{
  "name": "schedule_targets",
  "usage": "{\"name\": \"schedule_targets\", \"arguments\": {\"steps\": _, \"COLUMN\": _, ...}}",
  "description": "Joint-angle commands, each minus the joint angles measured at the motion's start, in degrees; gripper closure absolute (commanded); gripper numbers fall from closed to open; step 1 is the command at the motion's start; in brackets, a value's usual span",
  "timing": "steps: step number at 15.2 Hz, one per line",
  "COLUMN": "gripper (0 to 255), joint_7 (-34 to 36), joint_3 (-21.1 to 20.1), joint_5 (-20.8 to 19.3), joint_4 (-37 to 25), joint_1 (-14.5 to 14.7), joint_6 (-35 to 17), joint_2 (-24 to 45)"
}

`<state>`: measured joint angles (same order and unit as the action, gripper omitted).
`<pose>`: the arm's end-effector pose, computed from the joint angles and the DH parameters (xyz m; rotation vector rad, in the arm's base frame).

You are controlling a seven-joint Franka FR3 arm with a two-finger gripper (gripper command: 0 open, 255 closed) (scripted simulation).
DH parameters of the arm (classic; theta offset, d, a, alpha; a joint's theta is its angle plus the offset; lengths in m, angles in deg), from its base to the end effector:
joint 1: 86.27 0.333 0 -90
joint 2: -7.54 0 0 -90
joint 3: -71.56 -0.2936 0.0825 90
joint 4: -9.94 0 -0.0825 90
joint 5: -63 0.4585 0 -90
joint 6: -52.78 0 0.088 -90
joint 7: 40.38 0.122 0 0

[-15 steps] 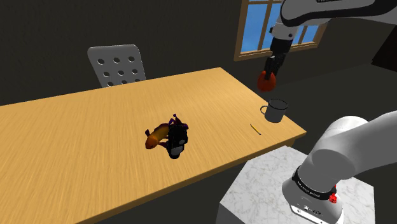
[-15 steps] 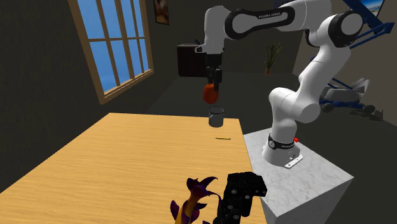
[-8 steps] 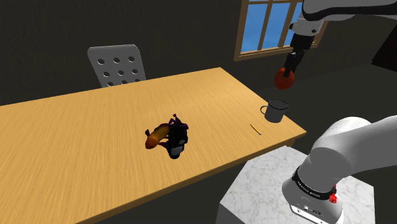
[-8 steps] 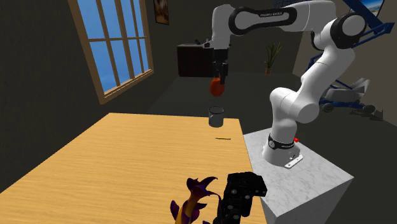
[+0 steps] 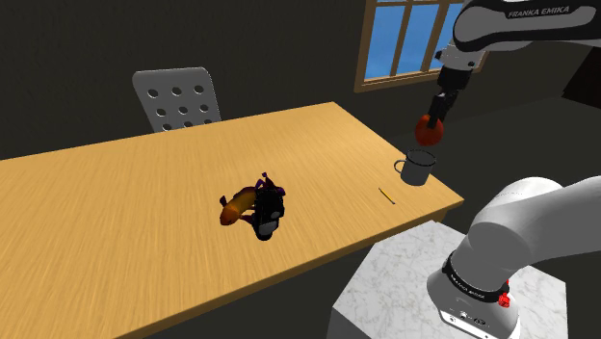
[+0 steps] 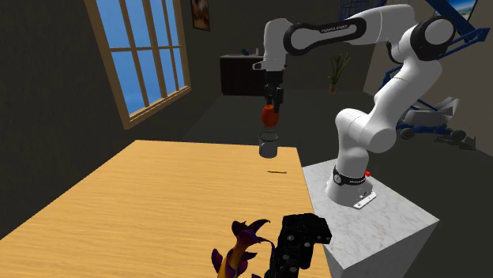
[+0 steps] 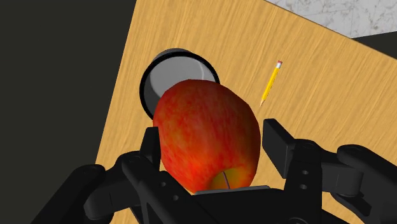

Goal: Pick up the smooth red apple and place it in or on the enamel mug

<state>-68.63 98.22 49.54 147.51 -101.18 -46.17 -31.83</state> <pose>0.3173 -0.3153 0.4734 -3.0715 0.1393 -0.0018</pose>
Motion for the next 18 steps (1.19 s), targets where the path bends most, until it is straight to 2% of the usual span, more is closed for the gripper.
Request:
{"name": "schedule_targets", "arguments": {"steps": 1, "gripper": 255, "joint_7": -0.06, "joint_3": 0.41, "joint_5": -0.33, "joint_4": 1.5, "joint_1": -0.15, "joint_6": -1.54, "joint_2": 0.0}}
{"name": "schedule_targets", "arguments": {"steps": 10, "gripper": 255, "joint_7": -0.18, "joint_3": 2.37, "joint_5": -1.68, "joint_4": 7.96, "joint_1": -0.6, "joint_6": -9.04, "joint_2": 1.02}}
{"name": "schedule_targets", "arguments": {"steps": 18, "gripper": 255, "joint_7": -0.24, "joint_3": 2.29, "joint_5": -1.62, "joint_4": 7.96, "joint_1": -0.69, "joint_6": -9.05, "joint_2": 1.05}}
